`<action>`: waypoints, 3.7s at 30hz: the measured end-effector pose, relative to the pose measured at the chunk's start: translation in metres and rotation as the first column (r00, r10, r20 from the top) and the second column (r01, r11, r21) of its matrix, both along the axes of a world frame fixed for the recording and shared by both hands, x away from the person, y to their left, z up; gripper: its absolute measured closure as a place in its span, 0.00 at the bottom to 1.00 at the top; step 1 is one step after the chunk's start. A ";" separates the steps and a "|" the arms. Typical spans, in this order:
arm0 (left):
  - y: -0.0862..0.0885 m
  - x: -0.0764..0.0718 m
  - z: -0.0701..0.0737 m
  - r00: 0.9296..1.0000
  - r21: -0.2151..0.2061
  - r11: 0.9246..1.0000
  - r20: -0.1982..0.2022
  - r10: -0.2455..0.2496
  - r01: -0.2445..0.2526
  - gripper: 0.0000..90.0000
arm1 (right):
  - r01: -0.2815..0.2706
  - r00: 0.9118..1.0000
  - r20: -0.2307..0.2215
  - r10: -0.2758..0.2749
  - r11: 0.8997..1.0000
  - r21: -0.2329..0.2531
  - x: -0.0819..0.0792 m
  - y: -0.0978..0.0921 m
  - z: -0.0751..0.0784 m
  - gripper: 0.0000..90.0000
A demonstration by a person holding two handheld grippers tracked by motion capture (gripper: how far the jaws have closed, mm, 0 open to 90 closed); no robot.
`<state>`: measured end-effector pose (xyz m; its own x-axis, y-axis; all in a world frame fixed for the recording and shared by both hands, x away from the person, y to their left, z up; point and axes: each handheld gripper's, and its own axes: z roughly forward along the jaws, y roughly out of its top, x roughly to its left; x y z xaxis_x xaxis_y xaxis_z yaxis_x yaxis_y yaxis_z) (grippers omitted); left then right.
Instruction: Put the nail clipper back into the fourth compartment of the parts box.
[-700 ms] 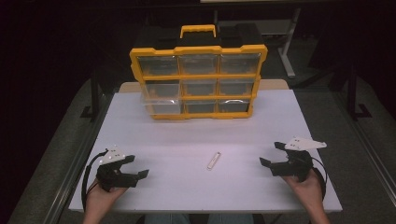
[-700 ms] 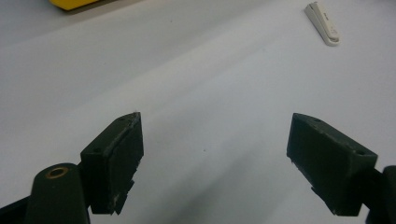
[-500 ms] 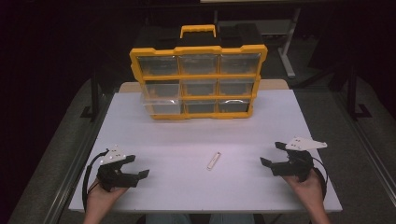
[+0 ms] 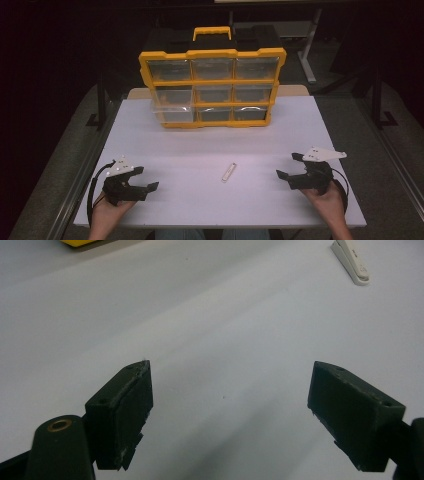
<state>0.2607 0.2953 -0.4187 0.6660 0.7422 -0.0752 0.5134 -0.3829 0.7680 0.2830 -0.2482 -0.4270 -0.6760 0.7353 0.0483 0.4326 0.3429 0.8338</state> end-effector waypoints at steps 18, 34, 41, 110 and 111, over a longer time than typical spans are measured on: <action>0.001 0.000 0.001 1.000 0.017 1.000 0.020 -0.017 0.017 0.20 | -0.038 0.999 -0.002 0.038 0.999 0.003 0.003 0.009 0.008 0.15; 0.000 0.000 0.000 1.000 0.016 1.000 0.015 -0.020 0.020 0.20 | -0.118 0.992 -0.048 0.116 0.992 -0.034 0.022 0.029 0.029 0.18; 0.000 0.000 0.000 1.000 0.003 1.000 0.012 -0.006 0.006 0.20 | -0.166 0.984 -0.072 0.161 0.984 -0.071 0.037 0.047 0.036 0.32; 0.006 0.000 0.001 1.000 -0.004 1.000 0.013 0.000 0.000 0.21 | -0.552 0.814 -0.347 0.466 0.807 -0.209 0.070 0.191 -0.007 0.98; 0.006 0.000 0.001 1.000 -0.004 1.000 0.013 0.000 0.000 0.21 | -0.552 0.814 -0.347 0.466 0.807 -0.209 0.070 0.191 -0.007 0.98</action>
